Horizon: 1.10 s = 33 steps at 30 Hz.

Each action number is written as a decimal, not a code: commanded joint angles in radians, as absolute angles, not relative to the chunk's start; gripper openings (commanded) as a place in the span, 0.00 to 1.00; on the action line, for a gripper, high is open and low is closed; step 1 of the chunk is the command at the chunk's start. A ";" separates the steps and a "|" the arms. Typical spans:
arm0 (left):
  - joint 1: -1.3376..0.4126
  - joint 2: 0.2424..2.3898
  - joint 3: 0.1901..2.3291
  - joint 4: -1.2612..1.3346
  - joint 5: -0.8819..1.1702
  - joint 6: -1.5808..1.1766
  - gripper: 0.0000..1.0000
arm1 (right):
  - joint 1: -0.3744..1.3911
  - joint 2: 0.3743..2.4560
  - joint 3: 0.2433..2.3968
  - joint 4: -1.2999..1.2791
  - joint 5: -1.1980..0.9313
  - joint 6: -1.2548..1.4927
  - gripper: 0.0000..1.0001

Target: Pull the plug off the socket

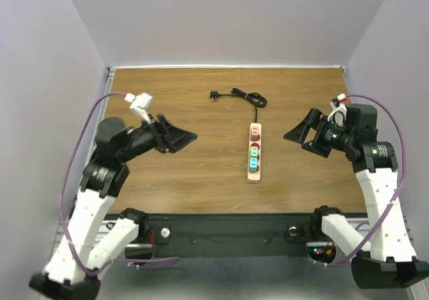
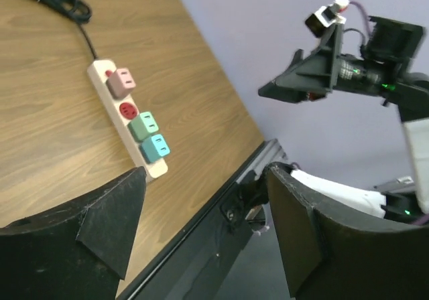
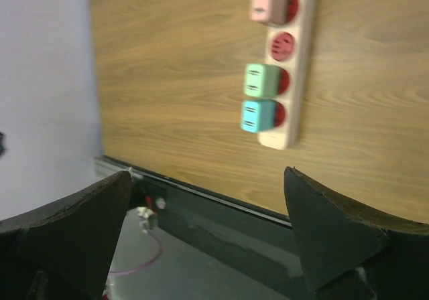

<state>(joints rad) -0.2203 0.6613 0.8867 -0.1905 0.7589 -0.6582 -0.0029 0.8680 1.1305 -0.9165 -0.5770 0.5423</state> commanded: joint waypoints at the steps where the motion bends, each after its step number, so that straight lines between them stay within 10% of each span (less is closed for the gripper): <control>1: -0.450 0.807 0.998 -0.316 0.371 -0.537 0.82 | 0.050 0.905 1.144 -1.049 -0.369 0.402 1.00; 14: -0.707 1.224 1.230 -0.342 -0.037 -0.534 0.83 | 0.242 1.158 1.203 -1.034 -0.118 0.327 1.00; 33: -0.798 2.005 1.927 -0.525 0.051 -0.414 0.81 | 0.382 1.236 1.141 -0.926 -0.092 0.324 1.00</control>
